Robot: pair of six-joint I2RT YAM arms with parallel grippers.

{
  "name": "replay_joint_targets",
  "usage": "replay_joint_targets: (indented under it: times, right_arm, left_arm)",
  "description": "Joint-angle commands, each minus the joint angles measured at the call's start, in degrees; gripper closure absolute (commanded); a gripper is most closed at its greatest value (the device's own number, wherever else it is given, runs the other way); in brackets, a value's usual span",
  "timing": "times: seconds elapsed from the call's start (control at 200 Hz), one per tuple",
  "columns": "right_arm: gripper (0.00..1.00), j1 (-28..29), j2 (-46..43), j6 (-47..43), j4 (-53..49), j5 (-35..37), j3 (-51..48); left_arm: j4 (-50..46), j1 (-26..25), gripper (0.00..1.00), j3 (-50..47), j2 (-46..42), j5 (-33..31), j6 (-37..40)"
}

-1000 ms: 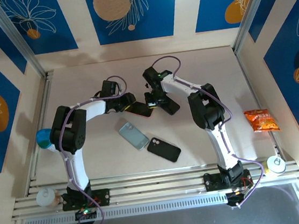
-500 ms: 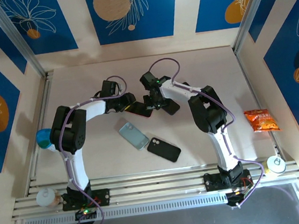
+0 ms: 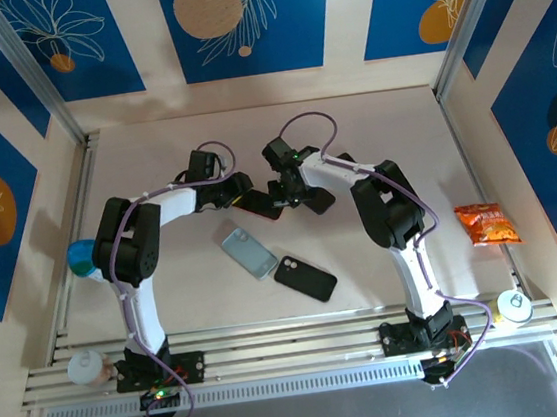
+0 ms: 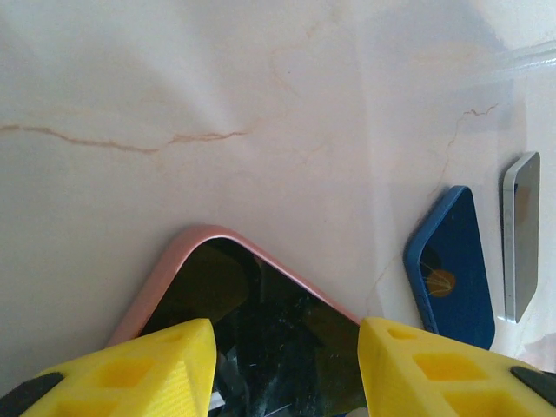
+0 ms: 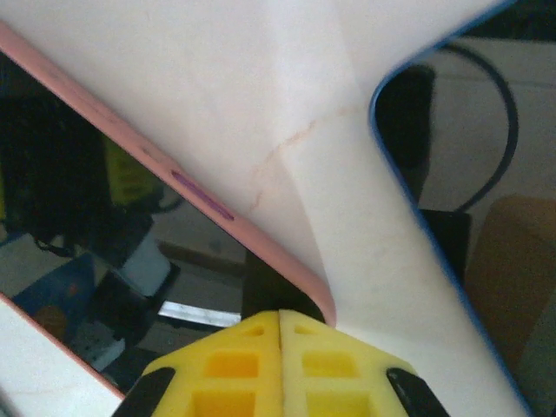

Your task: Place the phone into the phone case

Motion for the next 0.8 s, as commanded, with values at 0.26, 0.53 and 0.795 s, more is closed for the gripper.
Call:
replay_joint_targets:
  times: [0.26, 0.53, 0.795]
  right_arm:
    - [1.0, 3.0, 8.6, 3.5, -12.9, -10.0, -7.7]
    - [1.0, 0.9, 2.2, 12.0, -6.3, -15.9, -4.3]
    - [1.0, -1.5, 2.9, 14.0, -2.0, -16.9, 2.5]
  left_arm:
    - [-3.5, 1.0, 0.51, 2.1, 4.9, -2.3, -0.2]
    - [-10.8, 1.1, 0.51, 19.6, 13.9, -2.8, 2.6]
    - [-14.8, 1.2, 0.51, 36.1, 21.0, -1.3, 3.3]
